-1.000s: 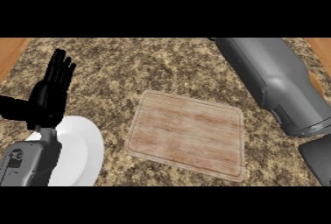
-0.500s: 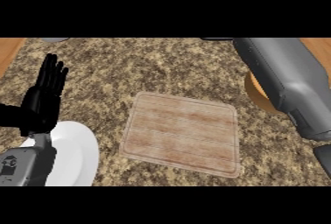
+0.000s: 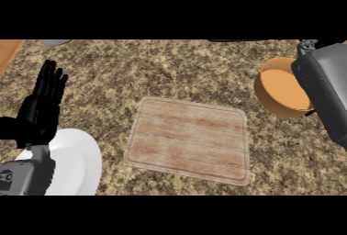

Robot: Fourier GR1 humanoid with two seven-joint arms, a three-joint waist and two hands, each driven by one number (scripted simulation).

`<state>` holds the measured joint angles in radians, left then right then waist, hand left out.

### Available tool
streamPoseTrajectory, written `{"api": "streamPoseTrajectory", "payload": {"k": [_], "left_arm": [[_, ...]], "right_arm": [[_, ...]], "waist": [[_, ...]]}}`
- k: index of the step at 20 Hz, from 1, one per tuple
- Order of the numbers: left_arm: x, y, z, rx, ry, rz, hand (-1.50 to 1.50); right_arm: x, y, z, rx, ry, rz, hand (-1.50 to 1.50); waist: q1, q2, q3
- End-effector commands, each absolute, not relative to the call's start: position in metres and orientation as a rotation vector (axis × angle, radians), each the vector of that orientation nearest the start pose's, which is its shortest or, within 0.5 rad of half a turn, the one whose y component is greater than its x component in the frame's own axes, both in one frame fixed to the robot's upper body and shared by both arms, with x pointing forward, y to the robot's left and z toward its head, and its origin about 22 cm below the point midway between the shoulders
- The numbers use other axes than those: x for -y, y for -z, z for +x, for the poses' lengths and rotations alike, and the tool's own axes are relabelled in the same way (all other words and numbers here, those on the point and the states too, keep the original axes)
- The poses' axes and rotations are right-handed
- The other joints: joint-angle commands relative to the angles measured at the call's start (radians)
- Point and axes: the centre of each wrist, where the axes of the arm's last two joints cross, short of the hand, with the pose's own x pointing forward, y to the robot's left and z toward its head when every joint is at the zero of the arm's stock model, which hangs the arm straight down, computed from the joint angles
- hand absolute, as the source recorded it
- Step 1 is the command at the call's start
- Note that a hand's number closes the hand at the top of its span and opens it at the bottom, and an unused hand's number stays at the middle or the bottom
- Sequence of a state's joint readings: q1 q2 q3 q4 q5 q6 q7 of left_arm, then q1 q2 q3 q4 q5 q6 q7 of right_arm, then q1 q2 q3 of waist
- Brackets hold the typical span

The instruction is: Pick the pear from the cutting board and place it in the pot

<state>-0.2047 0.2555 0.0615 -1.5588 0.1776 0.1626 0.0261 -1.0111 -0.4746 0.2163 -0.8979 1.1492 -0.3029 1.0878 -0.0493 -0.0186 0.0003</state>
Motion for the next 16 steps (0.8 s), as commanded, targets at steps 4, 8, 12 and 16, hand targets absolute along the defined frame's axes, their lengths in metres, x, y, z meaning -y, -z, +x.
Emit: {"api": "streamPoseTrajectory", "payload": {"k": [4,8,12,16], "left_arm": [[-0.274,-0.091,0.304,1.763,-0.058,0.131,0.00],[-0.269,-0.087,0.305,1.759,-0.067,0.094,0.00],[-0.266,-0.078,0.308,1.751,-0.051,0.106,0.00],[-0.267,-0.074,0.294,1.759,-0.058,0.100,0.00]], "right_arm": [[0.269,-0.183,0.394,0.915,-0.119,-1.750,1.50],[0.311,-0.154,0.390,0.847,-0.114,-1.702,1.50],[0.321,-0.154,0.396,0.824,-0.051,-1.512,1.50],[0.319,-0.131,0.393,0.874,-0.012,-1.350,-1.50]], "waist": [[0.031,0.014,0.000],[0.043,0.018,0.000],[0.049,0.021,0.000],[0.057,0.019,0.000]]}}
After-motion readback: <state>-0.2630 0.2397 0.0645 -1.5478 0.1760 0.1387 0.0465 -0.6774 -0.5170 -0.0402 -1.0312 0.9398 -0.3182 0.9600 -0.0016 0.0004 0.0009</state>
